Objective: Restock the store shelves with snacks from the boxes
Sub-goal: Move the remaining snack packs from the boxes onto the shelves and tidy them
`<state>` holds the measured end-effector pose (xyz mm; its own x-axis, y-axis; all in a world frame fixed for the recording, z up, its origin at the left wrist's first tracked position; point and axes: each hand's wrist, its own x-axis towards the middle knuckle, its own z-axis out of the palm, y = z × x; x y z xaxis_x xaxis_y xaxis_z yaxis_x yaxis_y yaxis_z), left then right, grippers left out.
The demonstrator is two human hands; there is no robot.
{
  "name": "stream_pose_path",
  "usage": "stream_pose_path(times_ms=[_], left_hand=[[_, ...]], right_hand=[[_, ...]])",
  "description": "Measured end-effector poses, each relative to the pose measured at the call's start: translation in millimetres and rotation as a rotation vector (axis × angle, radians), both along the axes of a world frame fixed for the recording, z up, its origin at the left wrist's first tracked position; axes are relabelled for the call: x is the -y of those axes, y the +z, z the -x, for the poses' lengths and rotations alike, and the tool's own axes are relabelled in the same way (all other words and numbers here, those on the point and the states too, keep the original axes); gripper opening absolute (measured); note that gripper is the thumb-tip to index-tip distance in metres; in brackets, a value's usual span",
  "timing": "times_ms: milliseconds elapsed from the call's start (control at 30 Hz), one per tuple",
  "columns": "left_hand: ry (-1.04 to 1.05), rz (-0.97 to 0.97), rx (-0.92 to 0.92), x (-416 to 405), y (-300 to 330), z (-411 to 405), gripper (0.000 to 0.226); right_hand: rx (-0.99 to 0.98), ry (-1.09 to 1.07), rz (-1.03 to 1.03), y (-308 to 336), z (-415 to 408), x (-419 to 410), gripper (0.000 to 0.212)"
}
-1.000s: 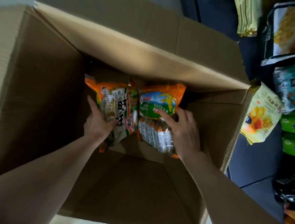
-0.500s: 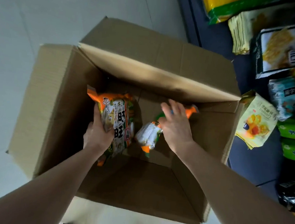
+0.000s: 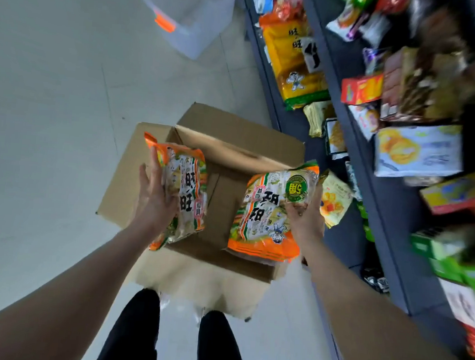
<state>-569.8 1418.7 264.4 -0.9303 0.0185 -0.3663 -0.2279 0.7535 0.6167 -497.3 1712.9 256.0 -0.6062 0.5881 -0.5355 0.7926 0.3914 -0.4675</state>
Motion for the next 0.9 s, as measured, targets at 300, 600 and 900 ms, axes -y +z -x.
stream_pose_path(times_ms=[300, 600, 900], left_hand=[[-0.25, -0.103, -0.184, 13, 144, -67, 0.095], [-0.597, -0.158, -0.337, 38, 262, -146, 0.09], [-0.742, -0.248, -0.403, 39, 371, -249, 0.07]], right_hand=[[-0.12, -0.038, -0.028, 150, -93, 13, 0.068], [-0.296, -0.193, -0.193, 264, -244, 77, 0.073], [-0.426, -0.269, -0.477, 405, -424, 124, 0.085]])
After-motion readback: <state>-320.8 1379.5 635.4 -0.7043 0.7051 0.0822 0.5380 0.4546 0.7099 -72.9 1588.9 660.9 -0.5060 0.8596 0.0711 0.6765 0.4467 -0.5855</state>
